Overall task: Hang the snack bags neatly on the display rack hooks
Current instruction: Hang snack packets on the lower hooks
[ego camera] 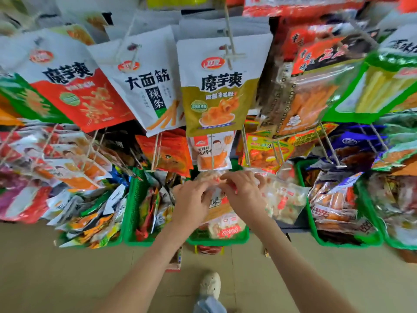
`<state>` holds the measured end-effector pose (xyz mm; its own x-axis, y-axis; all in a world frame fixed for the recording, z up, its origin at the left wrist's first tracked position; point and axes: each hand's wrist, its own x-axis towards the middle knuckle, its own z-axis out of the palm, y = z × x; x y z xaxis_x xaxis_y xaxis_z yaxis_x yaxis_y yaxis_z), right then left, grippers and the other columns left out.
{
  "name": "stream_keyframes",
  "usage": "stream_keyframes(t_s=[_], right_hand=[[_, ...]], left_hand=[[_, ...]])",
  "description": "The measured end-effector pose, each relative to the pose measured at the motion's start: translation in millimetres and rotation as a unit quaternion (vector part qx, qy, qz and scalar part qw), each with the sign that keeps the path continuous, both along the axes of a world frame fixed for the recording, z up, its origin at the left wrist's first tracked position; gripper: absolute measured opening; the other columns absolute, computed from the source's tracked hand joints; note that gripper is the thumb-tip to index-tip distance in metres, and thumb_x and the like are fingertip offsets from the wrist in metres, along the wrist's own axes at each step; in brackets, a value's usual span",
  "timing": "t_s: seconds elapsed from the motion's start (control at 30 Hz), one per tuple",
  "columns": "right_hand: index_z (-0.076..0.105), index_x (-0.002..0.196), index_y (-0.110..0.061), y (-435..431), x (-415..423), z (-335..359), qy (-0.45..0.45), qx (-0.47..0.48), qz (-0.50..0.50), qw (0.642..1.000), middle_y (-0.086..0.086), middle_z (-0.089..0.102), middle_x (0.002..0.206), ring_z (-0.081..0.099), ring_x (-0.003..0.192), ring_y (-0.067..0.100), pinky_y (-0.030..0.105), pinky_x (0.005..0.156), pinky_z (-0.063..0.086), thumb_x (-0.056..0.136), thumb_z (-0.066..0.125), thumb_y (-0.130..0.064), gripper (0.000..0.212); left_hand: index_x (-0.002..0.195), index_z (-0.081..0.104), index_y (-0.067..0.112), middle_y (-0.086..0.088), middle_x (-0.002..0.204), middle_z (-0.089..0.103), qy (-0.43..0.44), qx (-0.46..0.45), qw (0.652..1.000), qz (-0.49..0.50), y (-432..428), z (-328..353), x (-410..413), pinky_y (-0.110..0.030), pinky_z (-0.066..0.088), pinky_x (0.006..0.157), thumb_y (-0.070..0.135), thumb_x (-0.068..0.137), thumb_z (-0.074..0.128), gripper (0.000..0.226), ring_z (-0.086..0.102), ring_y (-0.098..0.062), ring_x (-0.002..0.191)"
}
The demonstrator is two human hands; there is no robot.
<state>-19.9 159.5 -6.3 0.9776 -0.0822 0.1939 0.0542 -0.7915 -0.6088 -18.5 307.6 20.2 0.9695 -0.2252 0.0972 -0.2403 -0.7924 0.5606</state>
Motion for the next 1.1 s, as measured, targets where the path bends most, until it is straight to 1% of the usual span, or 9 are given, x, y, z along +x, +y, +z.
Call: stream_keyframes(t_s=[0.1,0.27,0.43,0.5,0.57,0.7,0.83,1.0,1.1], right_hand=[[0.061,0.112,-0.016,0,30,-8,0.046,0.064,0.006,0.997,0.003,0.058,0.111,0.047,0.108,0.024,0.034,0.094,0.031,0.092,0.047,-0.028,0.027],[0.051,0.124,-0.008,-4,82,-22,0.111,0.127,-0.005,0.986,0.010,0.051,0.124,0.046,0.112,0.021,0.013,0.079,0.027,0.098,0.035,-0.006,0.031],[0.034,0.140,-0.018,-3,120,-47,0.194,0.140,-0.010,0.971,0.010,0.044,0.130,0.048,0.106,0.022,0.042,0.090,0.047,0.097,0.032,-0.005,0.045],[0.029,0.143,-0.018,-2,127,-57,0.197,0.158,-0.013,0.968,0.005,0.041,0.124,0.047,0.107,0.023,0.038,0.094,0.044,0.096,0.034,-0.005,0.048],[0.023,0.145,-0.014,0,131,-65,0.183,0.138,-0.007,0.973,0.011,0.039,0.128,0.044,0.104,0.017,0.020,0.090,0.036,0.096,0.040,-0.005,0.053],[0.015,0.147,-0.009,1,147,-88,0.110,0.051,0.014,0.993,0.020,0.024,0.148,0.028,0.133,0.036,0.044,0.107,0.027,0.094,0.050,-0.012,0.064],[0.023,0.143,-0.003,7,175,-97,0.034,-0.034,0.037,0.998,0.017,0.025,0.148,0.030,0.128,0.040,0.034,0.098,0.020,0.092,0.047,-0.004,0.057],[0.041,0.132,-0.001,18,187,-95,0.014,0.023,0.021,0.999,0.018,0.028,0.144,0.037,0.125,0.035,0.027,0.081,0.038,0.088,0.041,0.008,0.045],[0.056,0.096,0.006,19,174,-91,0.001,0.007,0.000,1.000,0.022,0.043,0.121,0.047,0.102,0.038,0.021,0.071,0.029,0.077,0.037,0.018,0.030]], left_hand=[[0.082,0.069,0.020,0.022,0.060,0.032,-0.003,0.026,0.999,0.018,20,-13,14,-0.029,0.014,0.065,0.009,0.081,0.067,0.011,0.044,-0.014,0.063],[0.085,0.068,0.026,0.012,0.064,0.052,-0.023,0.066,0.998,-0.007,44,-40,30,-0.033,0.026,0.066,0.011,0.079,0.061,0.018,0.051,-0.019,0.066],[0.075,0.069,0.028,0.012,0.063,0.057,-0.064,0.091,0.993,-0.030,55,-54,48,-0.031,0.018,0.063,0.028,0.084,0.045,0.026,0.054,-0.016,0.062],[0.074,0.067,0.030,0.013,0.061,0.056,-0.074,0.106,0.991,-0.039,60,-63,56,-0.031,0.018,0.063,0.032,0.085,0.042,0.028,0.053,-0.015,0.063],[0.075,0.067,0.030,0.013,0.063,0.058,-0.078,0.112,0.990,-0.039,66,-74,61,-0.032,0.021,0.065,0.034,0.086,0.042,0.027,0.054,-0.015,0.067],[0.079,0.069,0.029,0.012,0.064,0.059,-0.099,0.125,0.987,-0.012,74,-97,65,-0.032,0.023,0.067,0.034,0.087,0.043,0.028,0.056,-0.017,0.068],[0.081,0.068,0.028,0.011,0.065,0.059,-0.117,0.112,0.987,0.013,81,-119,65,-0.033,0.023,0.067,0.031,0.086,0.046,0.023,0.054,-0.017,0.067],[0.079,0.067,0.026,0.010,0.065,0.060,-0.121,0.119,0.985,0.028,89,-134,58,-0.033,0.023,0.068,0.028,0.084,0.051,0.017,0.054,-0.018,0.069],[0.079,0.068,0.026,0.009,0.066,0.062,-0.111,0.116,0.986,0.045,92,-128,52,-0.032,0.021,0.069,0.032,0.086,0.047,0.023,0.057,-0.018,0.072]])
